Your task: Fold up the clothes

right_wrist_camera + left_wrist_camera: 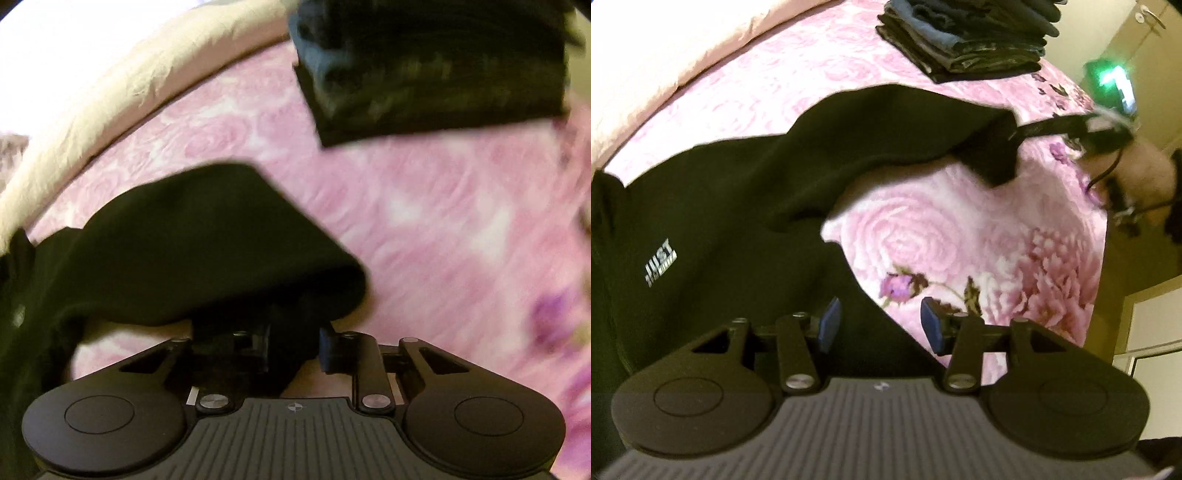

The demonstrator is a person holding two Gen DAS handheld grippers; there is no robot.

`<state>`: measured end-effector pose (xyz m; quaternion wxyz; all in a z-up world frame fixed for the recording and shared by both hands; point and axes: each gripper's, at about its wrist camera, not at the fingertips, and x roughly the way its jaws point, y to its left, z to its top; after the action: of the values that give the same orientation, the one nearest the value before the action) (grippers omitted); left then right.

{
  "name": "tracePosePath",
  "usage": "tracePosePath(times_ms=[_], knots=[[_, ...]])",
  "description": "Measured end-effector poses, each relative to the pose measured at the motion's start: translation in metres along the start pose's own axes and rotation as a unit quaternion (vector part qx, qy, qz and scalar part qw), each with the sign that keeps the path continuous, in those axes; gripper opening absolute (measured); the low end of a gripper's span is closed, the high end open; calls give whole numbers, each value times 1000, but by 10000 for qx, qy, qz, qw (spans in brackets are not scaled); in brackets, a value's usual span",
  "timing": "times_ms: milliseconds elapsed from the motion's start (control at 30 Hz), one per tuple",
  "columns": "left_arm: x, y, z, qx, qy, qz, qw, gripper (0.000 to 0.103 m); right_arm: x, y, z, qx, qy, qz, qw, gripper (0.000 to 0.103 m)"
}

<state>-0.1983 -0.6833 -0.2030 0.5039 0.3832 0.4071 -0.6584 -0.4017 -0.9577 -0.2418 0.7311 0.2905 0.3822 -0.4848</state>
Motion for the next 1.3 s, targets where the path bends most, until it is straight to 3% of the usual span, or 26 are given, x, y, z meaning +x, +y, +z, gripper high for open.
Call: tracePosePath(times_ms=[67,167,200,233,267,400,500,700,900,1233,1300], knots=[[-6,-3,6,71,-86,-4,9999,43,-36,1,16,-1037,-657,-781,9894,23],[-10,-8,13,124,-180,-31,9998,44,-80,3,11,-2356,-1714,-1728,9409,25],[-10,-10,14,135,-189,-37,9997,44,-87,3,4,-2636,-1920,-1967,9246,36],[-9,-11,14,131,-180,-44,9997,44,-84,1,-5,-2718,-1804,-2134,9209,81],[-8,-12,13,128,-167,-50,9998,44,-79,-2,-13,-2758,-1619,-2286,9195,99],[-10,-10,3,66,-93,11,9999,45,-63,-21,-37,-1473,-523,-1820,9708,99],[-18,2,-13,-127,-64,165,9998,45,-61,-13,-48,-884,-190,-1547,9838,99],[-61,51,-75,-904,-101,866,9921,47,-65,48,-50,-987,-155,-648,9929,99],[-115,120,-161,-1773,-150,1678,9696,53,-78,148,-49,-1418,-231,595,9878,99],[-134,263,-309,-2844,-281,1814,9410,57,-122,360,-87,-2385,-231,1683,9561,99],[-138,292,-339,-3054,-307,1839,9338,57,-127,400,-111,-2643,-109,1782,9478,99]])
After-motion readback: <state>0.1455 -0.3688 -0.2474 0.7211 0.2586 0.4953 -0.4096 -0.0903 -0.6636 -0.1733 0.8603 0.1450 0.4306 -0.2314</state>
